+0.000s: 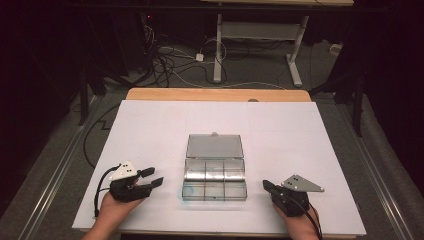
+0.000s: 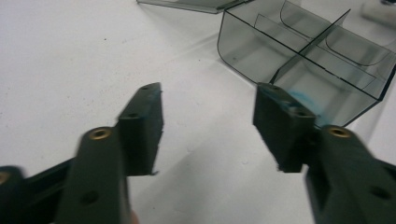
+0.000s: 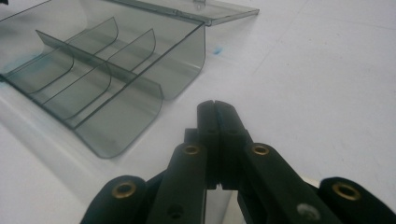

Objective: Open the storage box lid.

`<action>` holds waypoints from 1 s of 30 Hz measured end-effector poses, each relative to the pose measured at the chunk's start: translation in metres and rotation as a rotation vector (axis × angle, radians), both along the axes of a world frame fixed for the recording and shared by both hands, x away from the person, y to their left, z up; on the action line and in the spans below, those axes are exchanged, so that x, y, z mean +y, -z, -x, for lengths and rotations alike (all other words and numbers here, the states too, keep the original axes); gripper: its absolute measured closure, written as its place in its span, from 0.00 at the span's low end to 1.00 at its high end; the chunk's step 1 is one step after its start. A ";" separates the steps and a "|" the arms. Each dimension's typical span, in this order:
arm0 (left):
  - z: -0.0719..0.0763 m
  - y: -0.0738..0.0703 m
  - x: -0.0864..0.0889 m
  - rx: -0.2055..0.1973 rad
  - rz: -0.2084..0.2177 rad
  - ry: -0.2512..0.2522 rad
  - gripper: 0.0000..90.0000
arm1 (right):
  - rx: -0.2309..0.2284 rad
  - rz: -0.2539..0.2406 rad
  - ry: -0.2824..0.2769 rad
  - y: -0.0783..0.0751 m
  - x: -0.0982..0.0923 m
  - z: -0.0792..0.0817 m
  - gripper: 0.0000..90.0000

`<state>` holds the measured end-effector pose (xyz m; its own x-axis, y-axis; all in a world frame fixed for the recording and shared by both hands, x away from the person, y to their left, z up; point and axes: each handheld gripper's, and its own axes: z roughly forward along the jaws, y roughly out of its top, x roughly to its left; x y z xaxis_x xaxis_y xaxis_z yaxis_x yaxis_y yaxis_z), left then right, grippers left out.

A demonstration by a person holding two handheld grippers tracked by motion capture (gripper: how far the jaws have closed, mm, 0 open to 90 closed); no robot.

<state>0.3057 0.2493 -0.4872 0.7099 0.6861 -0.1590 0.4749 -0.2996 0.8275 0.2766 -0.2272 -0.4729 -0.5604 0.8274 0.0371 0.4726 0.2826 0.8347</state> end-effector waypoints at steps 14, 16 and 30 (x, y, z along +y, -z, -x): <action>-0.004 0.004 -0.005 -0.009 -0.024 0.010 0.00 | 0.088 0.079 -0.005 0.013 -0.005 0.032 1.00; -0.004 0.005 -0.006 -0.028 -0.046 0.008 0.00 | 0.087 0.086 -0.007 0.014 -0.005 0.031 1.00; -0.004 0.007 0.001 0.001 0.008 0.007 0.00 | 0.088 0.088 0.019 0.013 -0.013 0.029 1.00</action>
